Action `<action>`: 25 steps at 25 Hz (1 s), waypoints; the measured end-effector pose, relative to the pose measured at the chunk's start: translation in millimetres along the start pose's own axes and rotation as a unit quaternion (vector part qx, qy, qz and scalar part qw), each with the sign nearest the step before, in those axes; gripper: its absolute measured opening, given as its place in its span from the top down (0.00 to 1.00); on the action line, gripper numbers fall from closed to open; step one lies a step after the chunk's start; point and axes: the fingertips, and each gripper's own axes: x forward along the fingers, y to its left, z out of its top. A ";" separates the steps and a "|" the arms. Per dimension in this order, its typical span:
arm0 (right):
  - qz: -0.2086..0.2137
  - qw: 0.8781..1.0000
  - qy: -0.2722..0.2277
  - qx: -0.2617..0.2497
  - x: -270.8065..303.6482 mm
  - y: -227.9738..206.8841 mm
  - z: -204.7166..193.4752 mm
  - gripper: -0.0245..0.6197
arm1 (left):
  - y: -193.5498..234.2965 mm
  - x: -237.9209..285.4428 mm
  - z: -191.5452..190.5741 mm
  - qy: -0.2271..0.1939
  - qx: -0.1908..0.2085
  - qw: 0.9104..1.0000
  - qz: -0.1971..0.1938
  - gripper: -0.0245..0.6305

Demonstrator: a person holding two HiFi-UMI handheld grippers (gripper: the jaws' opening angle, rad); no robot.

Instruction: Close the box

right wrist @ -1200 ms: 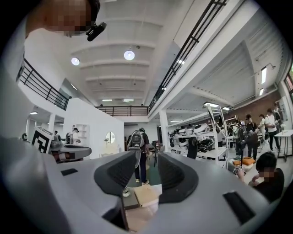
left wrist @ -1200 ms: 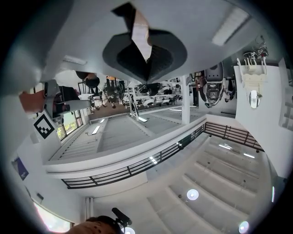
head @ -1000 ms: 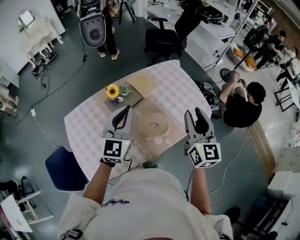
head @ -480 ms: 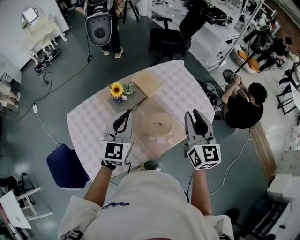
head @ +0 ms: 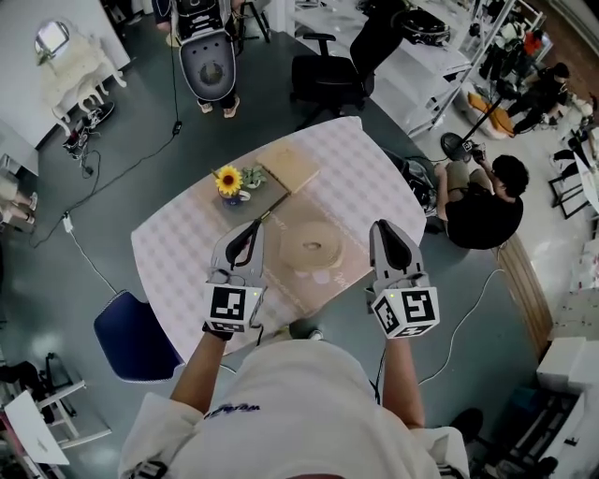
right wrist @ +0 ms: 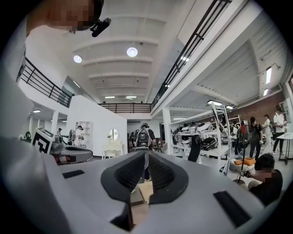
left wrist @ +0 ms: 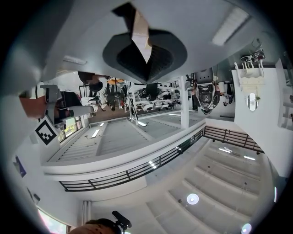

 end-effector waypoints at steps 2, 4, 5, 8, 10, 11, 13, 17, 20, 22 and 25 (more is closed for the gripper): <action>0.000 1.000 0.000 -0.002 -2.3 0.0 0.0 0.93 | -3.4 0.9 1.0 -0.001 0.002 1.000 -0.005 0.96; 0.010 1.000 0.008 -0.001 -3.8 2.7 0.5 0.96 | -6.0 2.8 4.2 -0.002 0.005 1.000 -0.011 0.96; 0.022 1.000 0.014 0.003 -4.0 5.8 0.4 0.96 | -7.0 3.4 5.9 -0.003 0.005 1.000 -0.014 0.96; 0.047 0.999 0.023 0.008 -4.3 13.7 0.4 0.96 | -9.6 4.0 8.3 -0.006 -0.001 1.000 -0.019 0.96; 0.050 0.998 0.026 0.004 -4.7 16.2 0.8 0.96 | -12.3 4.1 7.9 -0.006 -0.002 1.000 -0.022 0.96; 0.051 0.998 0.026 0.005 -4.8 16.8 1.1 0.96 | -13.3 4.1 7.8 -0.006 -0.002 1.000 -0.024 0.96; 0.053 0.998 0.026 0.007 -4.7 17.4 2.2 0.96 | -14.0 3.8 6.5 -0.004 -0.002 1.000 -0.024 0.96; 0.053 0.998 0.033 0.008 -4.5 16.1 0.8 0.96 | -14.1 3.4 5.8 -0.002 -0.003 1.000 -0.023 0.96; 0.053 0.998 0.033 0.010 -4.2 15.6 -1.2 0.96 | -13.9 4.0 5.8 -0.002 -0.003 1.000 -0.024 0.96; 0.052 0.998 0.033 0.011 -3.7 14.9 -1.9 0.96 | -14.8 4.6 5.7 -0.002 -0.003 1.000 -0.025 0.96; 0.051 0.998 0.034 0.012 -4.0 12.7 -4.2 0.96 | -16.2 5.8 5.3 -0.002 -0.001 1.000 -0.027 0.96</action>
